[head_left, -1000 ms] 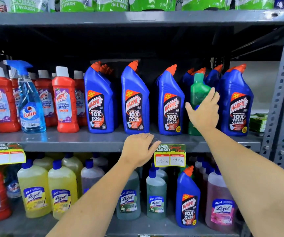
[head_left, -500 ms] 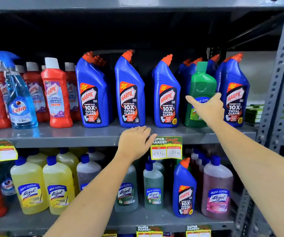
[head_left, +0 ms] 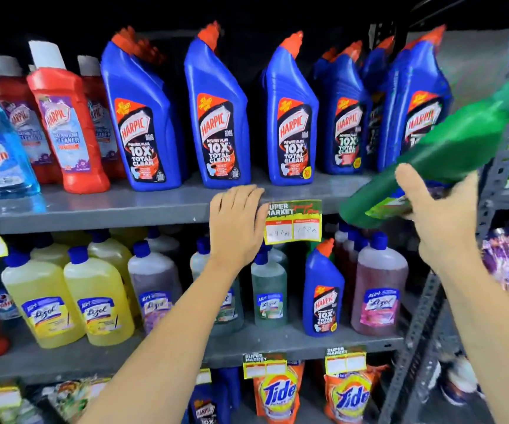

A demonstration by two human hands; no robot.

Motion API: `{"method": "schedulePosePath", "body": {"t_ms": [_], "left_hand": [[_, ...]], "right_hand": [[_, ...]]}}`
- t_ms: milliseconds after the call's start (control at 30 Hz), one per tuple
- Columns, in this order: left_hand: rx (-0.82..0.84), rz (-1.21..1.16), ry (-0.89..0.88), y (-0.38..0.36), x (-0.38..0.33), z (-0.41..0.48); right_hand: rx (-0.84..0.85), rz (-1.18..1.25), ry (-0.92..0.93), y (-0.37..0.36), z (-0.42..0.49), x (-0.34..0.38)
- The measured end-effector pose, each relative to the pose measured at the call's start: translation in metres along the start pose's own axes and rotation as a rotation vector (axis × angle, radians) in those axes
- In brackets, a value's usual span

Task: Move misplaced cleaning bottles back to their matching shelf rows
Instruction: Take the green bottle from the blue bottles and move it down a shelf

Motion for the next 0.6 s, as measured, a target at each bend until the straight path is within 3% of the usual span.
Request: {"method": "schedulePosePath", "body": {"t_ms": [133, 267, 433, 600], "left_hand": [[-0.024, -0.081, -0.016, -0.005, -0.006, -0.041], [0.081, -0.073, 0.008, -0.021, -0.004, -0.111], [0.511, -0.059, 0.097, -0.061, 0.004, -0.220], [0.912, -0.028, 0.117, -0.095, 0.006, -0.306]], "right_hand": [[0.122, -0.047, -0.081, 0.002, -0.043, -0.034], [0.261, -0.151, -0.179, -0.017, -0.094, -0.079], [0.383, -0.250, -0.369, -0.045, -0.145, -0.146], [0.395, -0.314, -0.506, -0.079, -0.169, -0.199]]}}
Point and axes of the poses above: each hand's wrist, its own z-axis towards the middle knuckle, its own y-axis out of the back of the hand, x = y × z, the point moved 5 cm from there along z, towards the middle knuckle, and after that the axes turned 4 degrees about -y, right-handed, at the moved point
